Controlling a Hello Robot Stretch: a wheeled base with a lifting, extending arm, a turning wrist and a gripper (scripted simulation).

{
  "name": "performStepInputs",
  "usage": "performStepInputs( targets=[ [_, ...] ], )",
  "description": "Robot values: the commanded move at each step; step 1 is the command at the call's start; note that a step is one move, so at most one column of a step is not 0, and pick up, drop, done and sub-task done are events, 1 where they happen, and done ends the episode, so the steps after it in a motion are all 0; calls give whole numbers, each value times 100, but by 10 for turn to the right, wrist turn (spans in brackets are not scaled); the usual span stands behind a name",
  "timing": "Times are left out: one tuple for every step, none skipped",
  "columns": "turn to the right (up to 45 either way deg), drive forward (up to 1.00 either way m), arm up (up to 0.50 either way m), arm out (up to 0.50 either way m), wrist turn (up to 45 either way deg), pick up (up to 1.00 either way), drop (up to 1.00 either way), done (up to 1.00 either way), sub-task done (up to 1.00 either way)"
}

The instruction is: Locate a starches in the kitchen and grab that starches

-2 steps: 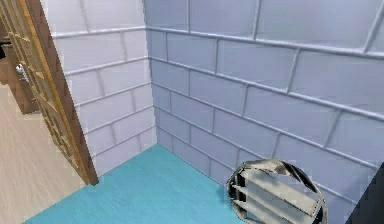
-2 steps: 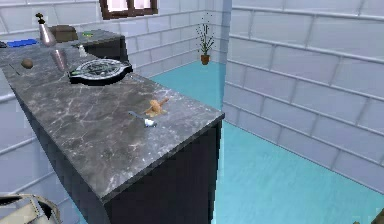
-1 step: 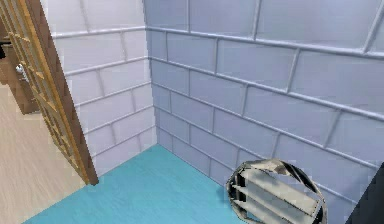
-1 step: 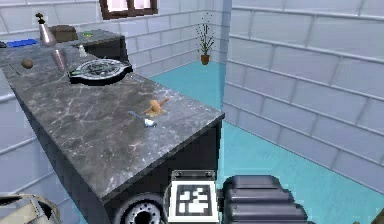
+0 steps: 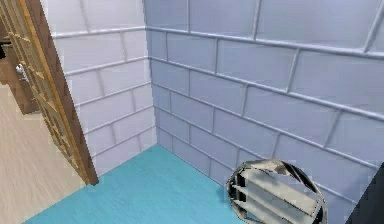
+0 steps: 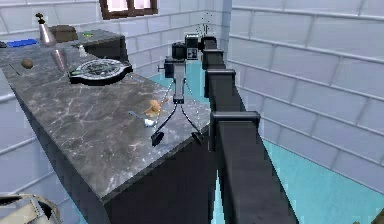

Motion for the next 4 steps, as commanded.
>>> performStepInputs(
  targets=[
    [0, 0, 0, 0, 450, 0, 0, 0, 0],
    [0, 0, 0, 0, 450, 0, 0, 0, 0],
    [0, 0, 0, 0, 420, 0, 0, 0, 0],
    [0, 0, -16, 0, 0, 0, 0, 0, 0]
  ],
)
